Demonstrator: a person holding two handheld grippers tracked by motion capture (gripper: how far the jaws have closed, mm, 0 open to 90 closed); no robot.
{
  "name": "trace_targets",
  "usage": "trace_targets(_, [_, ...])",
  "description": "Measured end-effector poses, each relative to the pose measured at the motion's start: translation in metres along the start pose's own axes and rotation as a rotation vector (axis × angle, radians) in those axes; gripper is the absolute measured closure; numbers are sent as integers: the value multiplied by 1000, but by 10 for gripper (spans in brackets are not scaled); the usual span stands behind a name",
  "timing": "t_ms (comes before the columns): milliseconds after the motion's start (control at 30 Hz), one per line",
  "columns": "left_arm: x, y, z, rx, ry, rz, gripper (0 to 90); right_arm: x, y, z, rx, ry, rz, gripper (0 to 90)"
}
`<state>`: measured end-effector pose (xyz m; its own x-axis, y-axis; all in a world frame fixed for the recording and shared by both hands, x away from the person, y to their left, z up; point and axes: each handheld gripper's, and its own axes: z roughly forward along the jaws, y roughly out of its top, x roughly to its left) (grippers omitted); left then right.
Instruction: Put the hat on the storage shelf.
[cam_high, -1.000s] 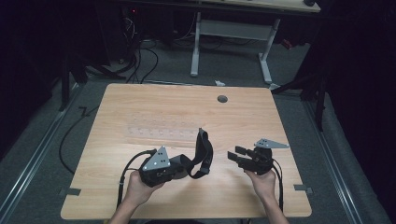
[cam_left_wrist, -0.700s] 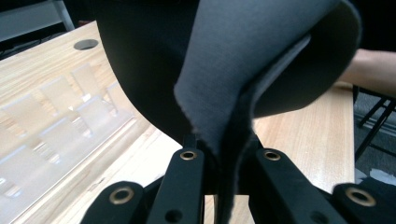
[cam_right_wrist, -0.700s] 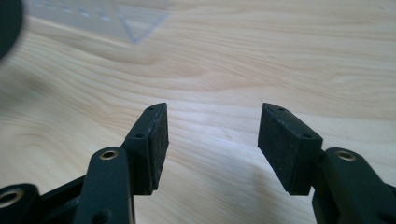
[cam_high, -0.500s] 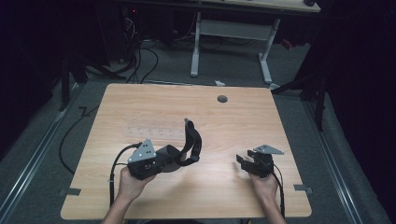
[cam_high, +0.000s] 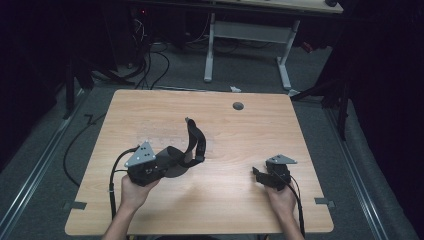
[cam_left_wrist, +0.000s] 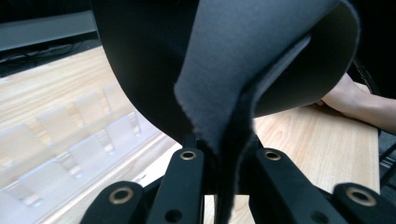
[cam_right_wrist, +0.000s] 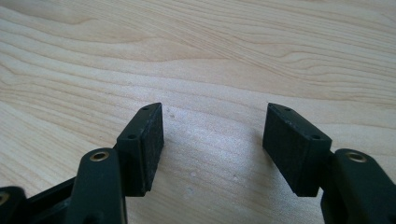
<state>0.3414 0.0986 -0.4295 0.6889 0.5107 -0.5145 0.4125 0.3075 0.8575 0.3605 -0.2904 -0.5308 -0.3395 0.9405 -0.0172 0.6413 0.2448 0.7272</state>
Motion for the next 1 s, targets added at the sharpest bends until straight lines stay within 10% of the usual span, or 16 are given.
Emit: trace_targets(1000, [35,47,-18,-158,90,-77,857,2,0,0,2,2,0,361])
